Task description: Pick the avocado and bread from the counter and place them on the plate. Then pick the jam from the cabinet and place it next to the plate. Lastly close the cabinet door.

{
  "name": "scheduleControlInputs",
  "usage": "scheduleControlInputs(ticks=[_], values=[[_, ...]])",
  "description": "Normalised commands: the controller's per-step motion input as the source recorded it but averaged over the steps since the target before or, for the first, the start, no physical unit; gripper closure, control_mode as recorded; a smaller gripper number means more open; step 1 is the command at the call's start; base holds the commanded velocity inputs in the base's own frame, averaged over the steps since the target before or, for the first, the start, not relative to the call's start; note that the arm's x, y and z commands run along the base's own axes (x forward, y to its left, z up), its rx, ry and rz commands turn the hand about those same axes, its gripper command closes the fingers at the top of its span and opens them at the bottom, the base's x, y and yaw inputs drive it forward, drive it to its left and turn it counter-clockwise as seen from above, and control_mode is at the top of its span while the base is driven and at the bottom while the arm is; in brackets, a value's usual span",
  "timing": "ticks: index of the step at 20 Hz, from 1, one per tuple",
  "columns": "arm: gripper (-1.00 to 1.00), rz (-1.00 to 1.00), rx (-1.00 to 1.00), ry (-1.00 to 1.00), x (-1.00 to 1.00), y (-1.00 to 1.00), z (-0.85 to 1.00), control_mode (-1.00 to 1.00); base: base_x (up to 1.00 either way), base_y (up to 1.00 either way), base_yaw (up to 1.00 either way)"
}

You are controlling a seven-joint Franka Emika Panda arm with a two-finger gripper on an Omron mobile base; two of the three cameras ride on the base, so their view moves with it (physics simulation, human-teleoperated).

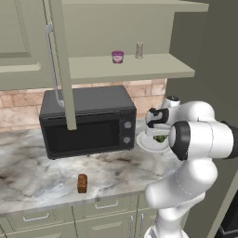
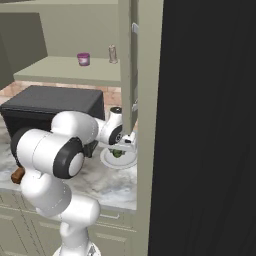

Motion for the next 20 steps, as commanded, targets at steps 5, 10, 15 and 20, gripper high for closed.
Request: scheduleControlInputs(ticks=[5, 10, 15, 20], values=[[1.0, 0.0, 0.02, 0.0, 0.02, -0.02, -0.02, -1.0, 0.0, 0.0, 0.0], [-1.0, 0.0, 0.01, 0.0, 0.0, 0.0, -0.07, -1.0, 0.0, 0.0, 0.0], [-1.0, 0.0, 0.0, 0.0, 0.0, 0.0, 0.0, -1.0, 0.0, 0.0, 0.0], [-1.0, 0.0, 0.0, -0.01, 0.0, 0.0, 0.0, -1.0, 0.0, 0.0, 0.0]])
